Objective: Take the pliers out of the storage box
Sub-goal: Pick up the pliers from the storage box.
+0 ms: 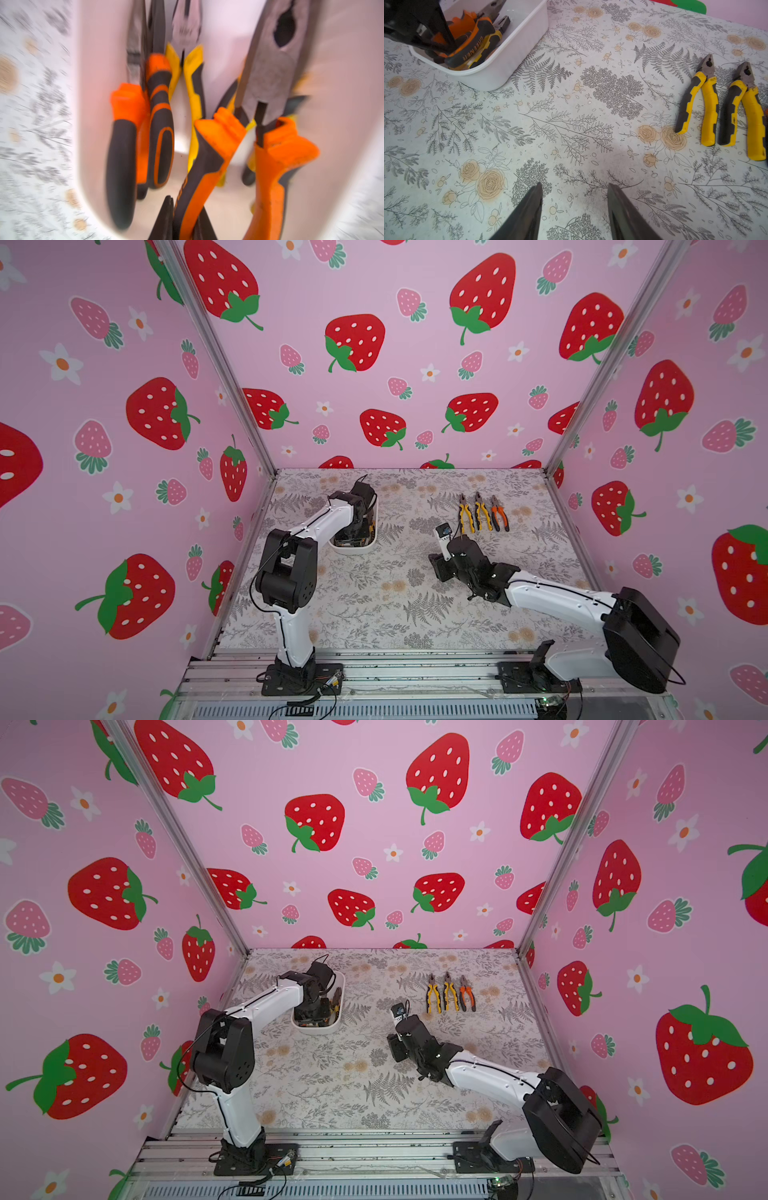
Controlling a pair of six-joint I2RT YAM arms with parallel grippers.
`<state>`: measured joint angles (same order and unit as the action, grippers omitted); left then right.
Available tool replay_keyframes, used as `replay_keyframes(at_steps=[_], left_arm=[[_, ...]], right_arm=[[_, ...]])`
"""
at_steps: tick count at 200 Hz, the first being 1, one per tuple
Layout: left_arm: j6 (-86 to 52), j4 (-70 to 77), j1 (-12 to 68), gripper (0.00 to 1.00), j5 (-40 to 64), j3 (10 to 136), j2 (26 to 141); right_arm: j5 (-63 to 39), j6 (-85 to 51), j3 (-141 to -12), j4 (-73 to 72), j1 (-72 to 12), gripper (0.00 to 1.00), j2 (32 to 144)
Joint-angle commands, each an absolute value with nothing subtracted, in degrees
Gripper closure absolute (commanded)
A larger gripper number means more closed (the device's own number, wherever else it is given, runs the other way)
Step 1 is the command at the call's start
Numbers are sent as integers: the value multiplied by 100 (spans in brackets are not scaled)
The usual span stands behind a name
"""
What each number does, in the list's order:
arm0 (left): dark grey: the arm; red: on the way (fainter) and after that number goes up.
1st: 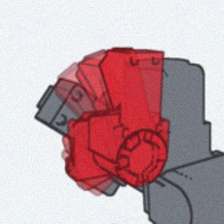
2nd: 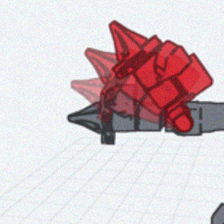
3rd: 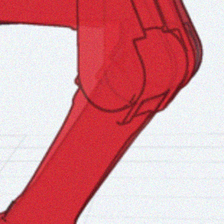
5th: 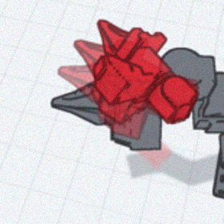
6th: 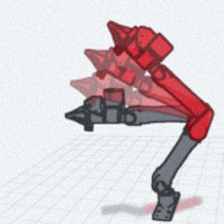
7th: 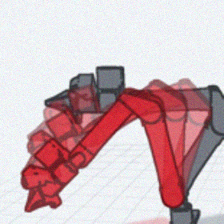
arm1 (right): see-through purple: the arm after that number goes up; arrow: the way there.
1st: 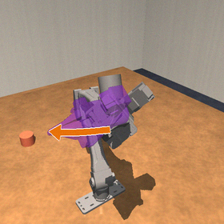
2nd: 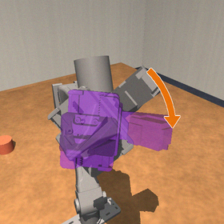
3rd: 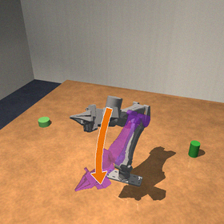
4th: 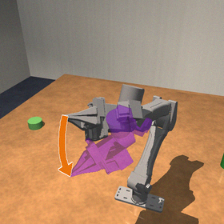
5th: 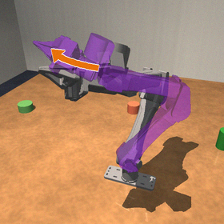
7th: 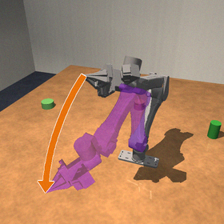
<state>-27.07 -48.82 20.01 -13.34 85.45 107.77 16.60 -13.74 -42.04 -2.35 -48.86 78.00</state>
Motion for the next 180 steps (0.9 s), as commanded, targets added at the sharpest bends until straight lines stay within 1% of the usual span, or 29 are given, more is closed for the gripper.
replay_keyframes(at_steps=[1, 25, 41, 68, 82, 96, 105, 111, 120, 132, 143, 152, 166, 180], left_arm=[[-2340, -5052, 2171, 100, -1731, 9019, 10334], [-2212, -4931, 2257, 100, -1770, 8926, 10066], [-2137, -4710, 2365, 100, -1880, 8644, 9787], [-1914, -3849, 2718, 100, -1994, 7596, 8936], [-1696, -3156, 3066, 100, -2095, 6883, 8349], [-1504, -2500, 3589, 100, -2694, 6222, 7850], [-1436, -2175, 3913, 100, -3067, 5868, 7606], [-1409, -1953, 4097, 100, -3282, 5628, 7459], [-1422, -1665, 4344, 100, -3628, 5304, 7275], [-1514, -1321, 4624, 100, -4022, 4897, 7011], [-1554, -948, 4822, 100, -4211, 4508, 6760], [-1592, -695, 4926, 100, -4297, 4239, 6594], [-1770, -618, 5023, 100, -4463, 3965, 6455], [-1849, -477, 5136, 100, -4616, 3721, 6424]], right_arm=[[1682, -1336, -4325, -239, -4932, 45, 7828], [1691, -1353, -4333, -229, -4933, 45, 7823], [1699, -1363, -4288, -240, -4934, 46, 7749], [1395, -1248, -4023, -500, -4933, 46, 7417], [1159, -1170, -3899, -624, -4931, 45, 7299], [1153, -1185, -3908, -593, -4931, 31, 7307], [1212, -1226, -3978, -526, -4926, 19, 7366], [1215, -1243, -4033, -490, -4922, 17, 7435], [1202, -1263, -4154, -398, -4905, 20, 7561], [1154, -1281, -4384, -178, -4896, 27, 7738], [1407, -1669, -4777, 377, -4889, 32, 7854], [1661, -2146, -5214, 1053, -4847, 32, 7956], [1930, -2404, -5805, 1906, -4834, 30, 8064], [2079, -2540, -6009, 2176, -4848, 31, 7955]])
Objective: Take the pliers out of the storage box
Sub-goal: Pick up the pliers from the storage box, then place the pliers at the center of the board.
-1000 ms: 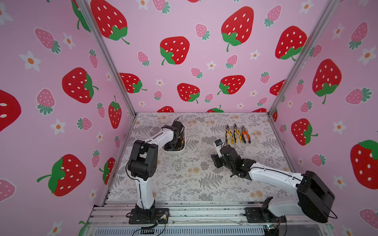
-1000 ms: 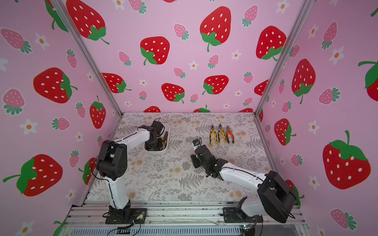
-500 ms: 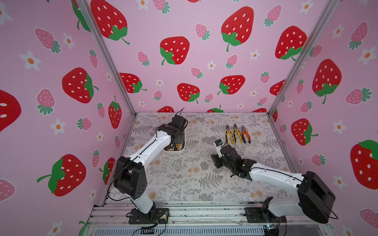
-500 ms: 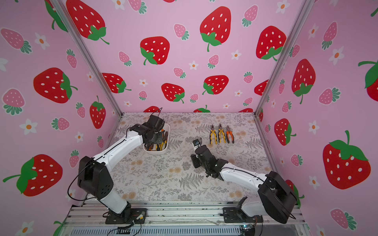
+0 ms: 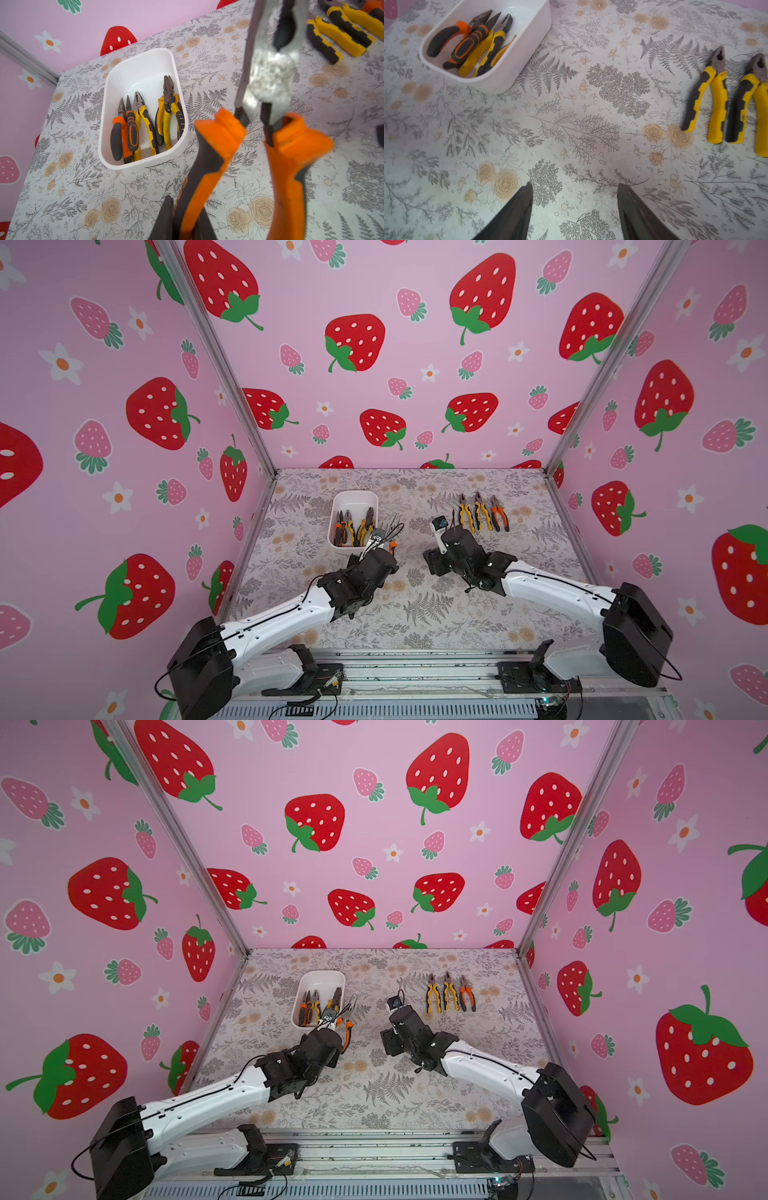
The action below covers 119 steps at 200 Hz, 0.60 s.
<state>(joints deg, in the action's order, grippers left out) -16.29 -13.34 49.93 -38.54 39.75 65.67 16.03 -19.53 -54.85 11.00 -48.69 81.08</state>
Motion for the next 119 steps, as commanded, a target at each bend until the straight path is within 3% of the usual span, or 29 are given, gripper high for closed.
replay_keyframes(at_steps=[1, 28, 48, 61, 75, 83, 119], left_arm=[[-1852, -467, 5152, 100, -4633, 3706, 6420], [-1772, -292, 5502, 100, -5085, 3598, 6412], [-1808, -287, 5677, 100, -5373, 3573, 6408], [-1674, -107, 5872, 100, -5539, 3495, 6393], [-1618, -46, 6008, 100, -5716, 3487, 6417], [-1619, -59, 6043, 100, -5768, 3497, 6441], [-1594, -38, 6128, 100, -5885, 3524, 6523]], right_arm=[[2085, -2558, -6015, 2182, -4845, 31, 7937], [2139, -3041, -6098, 2240, -4836, 47, 7386], [1935, -3461, -6711, 2713, -4840, 51, 7391], [1721, -3784, -7261, 3156, -4837, 49, 7638], [1358, -4145, -7778, 3441, -4834, 33, 7952], [1144, -4314, -7988, 3515, -4834, 29, 8099], [634, -5013, -8349, 3357, -4834, 29, 8410]])
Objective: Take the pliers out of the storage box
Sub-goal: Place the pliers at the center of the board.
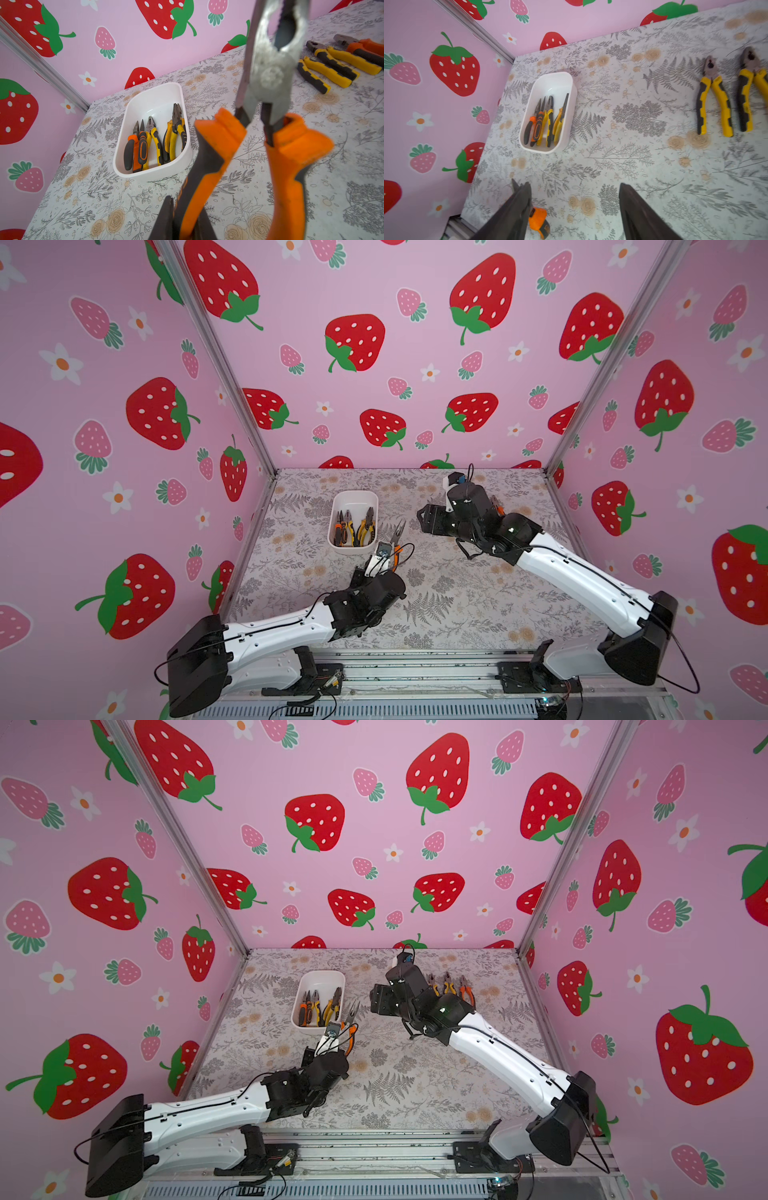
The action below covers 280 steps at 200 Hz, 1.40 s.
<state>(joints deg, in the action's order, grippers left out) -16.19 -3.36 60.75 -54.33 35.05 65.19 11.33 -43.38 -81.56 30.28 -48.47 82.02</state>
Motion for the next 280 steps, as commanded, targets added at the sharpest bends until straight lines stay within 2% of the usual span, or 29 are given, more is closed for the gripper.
replay_keyframes(at_steps=[1, 49, 88, 129, 222, 262, 269, 280], left_arm=[[-1592, -41, 6127, 100, -5891, 3524, 6522], [-1553, -14, 6184, 100, -5955, 3567, 6608], [-1535, -79, 6223, 100, -6032, 3691, 6783], [-1549, -84, 6244, 100, -6067, 3709, 6812], [-1573, -98, 6245, 100, -6080, 3709, 6818], [-1564, -98, 6241, 100, -6076, 3726, 6847], [-1562, -111, 6240, 100, -6079, 3722, 6847], [-1564, -109, 6240, 100, -6080, 3736, 6855]], right_arm=[[625, -5025, -8363, 3362, -4834, 29, 8419], [-9, -5266, -8743, 3313, -4908, 33, 8832], [-69, -5290, -8704, 3109, -4990, 38, 8758], [-246, -5256, -8514, 2761, -5065, 39, 8578], [-572, -5316, -8785, 2915, -5140, 38, 9312], [-565, -5445, -8713, 2906, -5251, 44, 9387], [-567, -5472, -8677, 2876, -5269, 50, 9378], [-570, -5533, -8625, 2835, -5299, 52, 9356]])
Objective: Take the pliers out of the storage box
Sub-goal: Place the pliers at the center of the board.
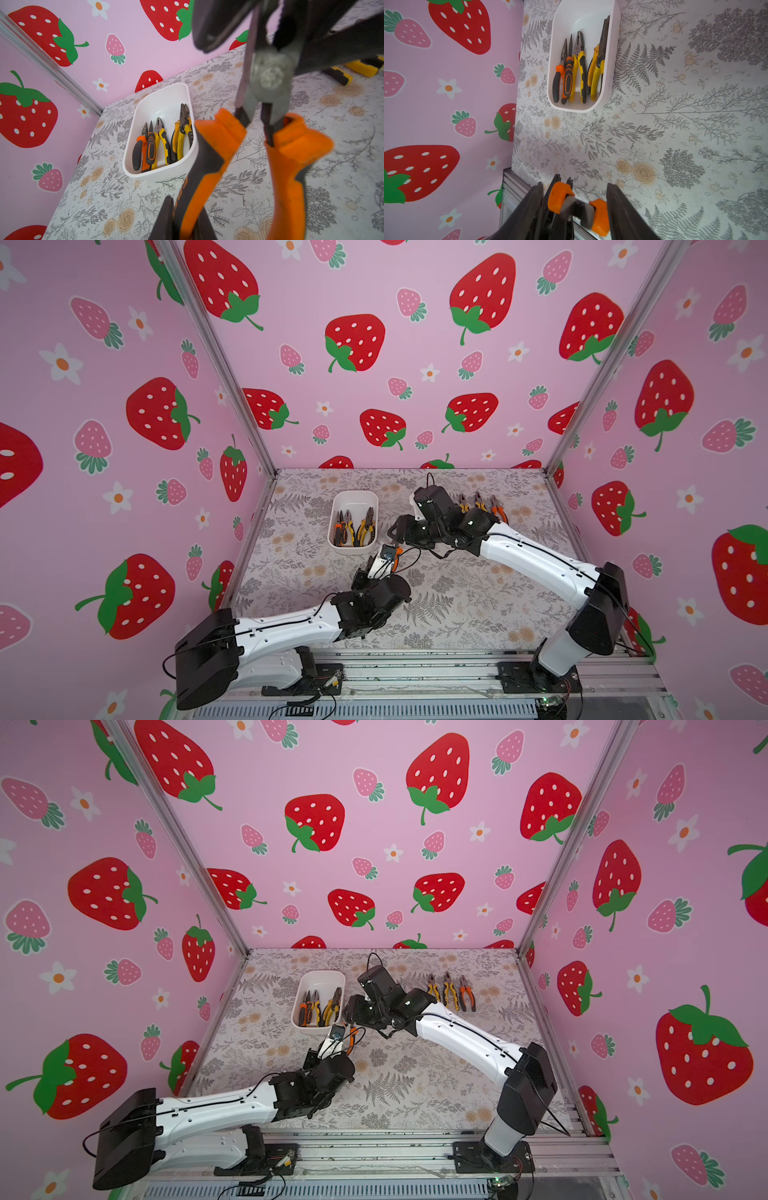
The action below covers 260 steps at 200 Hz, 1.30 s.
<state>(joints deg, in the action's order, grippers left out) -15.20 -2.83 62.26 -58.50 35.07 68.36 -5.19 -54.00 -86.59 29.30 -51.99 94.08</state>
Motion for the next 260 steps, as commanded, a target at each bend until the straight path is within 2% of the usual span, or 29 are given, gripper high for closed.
replay_keyframes(at_steps=[1, 18, 57, 67, 123, 139, 156, 172, 224, 260], left_arm=[[-1560, -112, 6240, 100, -6081, 3731, 6855], [-1571, -130, 6242, 100, -6077, 3761, 6892], [-1568, -163, 6240, 100, -6083, 3807, 6943], [-1573, -161, 6241, 100, -6083, 3803, 6943], [-1586, -141, 6241, 100, -6083, 3737, 6848], [-1585, -109, 6241, 100, -6081, 3698, 6804], [-1588, -92, 6241, 100, -6065, 3683, 6785], [-1577, -102, 6241, 100, -6058, 3700, 6802], [-1576, -121, 6241, 100, -6071, 3727, 6847], [-1599, -113, 6241, 100, -6084, 3705, 6812]], right_arm=[[-566, -5539, -8624, 2837, -5299, 52, 9354], [-524, -5595, -8568, 2821, -5359, 58, 9321], [-371, -5717, -8476, 2811, -5447, 60, 9253], [-332, -5746, -8432, 2803, -5449, 67, 9234], [-92, -5792, -8223, 2702, -5449, 70, 9163], [-29, -5761, -8184, 2625, -5449, 67, 9149], [-28, -5736, -8217, 2563, -5452, 56, 9141], [-71, -5716, -8228, 2462, -5449, 52, 9117], [1, -5777, -7784, 1808, -5458, 54, 8668], [431, -5670, -7935, 2112, -5458, 57, 8736]])
